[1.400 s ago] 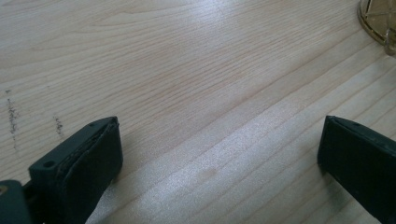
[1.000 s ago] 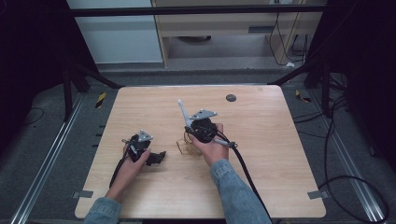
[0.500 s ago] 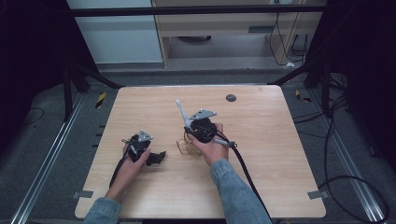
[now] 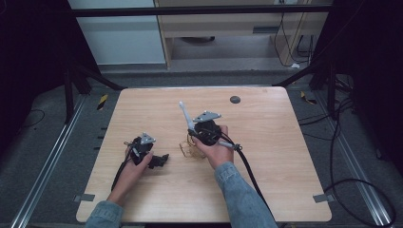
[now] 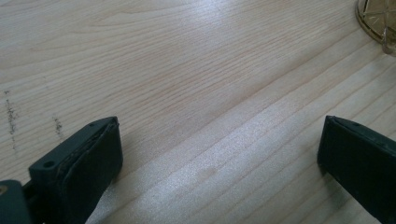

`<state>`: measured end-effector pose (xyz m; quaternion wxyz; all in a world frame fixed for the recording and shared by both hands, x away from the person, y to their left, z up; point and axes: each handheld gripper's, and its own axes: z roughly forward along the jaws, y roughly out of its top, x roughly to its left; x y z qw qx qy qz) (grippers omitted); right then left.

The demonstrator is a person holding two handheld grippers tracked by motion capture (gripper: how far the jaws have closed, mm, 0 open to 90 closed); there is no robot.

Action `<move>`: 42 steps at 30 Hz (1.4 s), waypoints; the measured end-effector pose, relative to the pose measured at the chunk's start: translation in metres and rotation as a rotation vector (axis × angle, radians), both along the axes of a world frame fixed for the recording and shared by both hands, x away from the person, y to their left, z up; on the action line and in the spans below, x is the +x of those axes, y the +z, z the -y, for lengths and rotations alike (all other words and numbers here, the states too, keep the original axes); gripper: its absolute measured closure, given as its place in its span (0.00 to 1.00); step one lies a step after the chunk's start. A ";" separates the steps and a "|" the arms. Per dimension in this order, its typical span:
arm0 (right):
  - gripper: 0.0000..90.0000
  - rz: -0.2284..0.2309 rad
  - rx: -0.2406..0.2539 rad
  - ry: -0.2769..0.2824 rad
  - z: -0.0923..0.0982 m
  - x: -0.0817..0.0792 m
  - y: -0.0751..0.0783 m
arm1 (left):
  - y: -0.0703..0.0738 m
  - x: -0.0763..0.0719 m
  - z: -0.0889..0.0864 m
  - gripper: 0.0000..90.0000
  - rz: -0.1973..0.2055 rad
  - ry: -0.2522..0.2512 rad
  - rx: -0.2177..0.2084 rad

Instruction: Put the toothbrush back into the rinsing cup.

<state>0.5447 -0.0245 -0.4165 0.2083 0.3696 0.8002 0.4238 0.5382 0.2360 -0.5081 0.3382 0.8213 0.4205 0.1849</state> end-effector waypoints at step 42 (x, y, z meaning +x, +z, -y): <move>0.66 0.017 -0.023 -0.019 0.026 -0.014 0.017 | 0.000 0.000 0.000 0.00 0.000 -0.005 0.000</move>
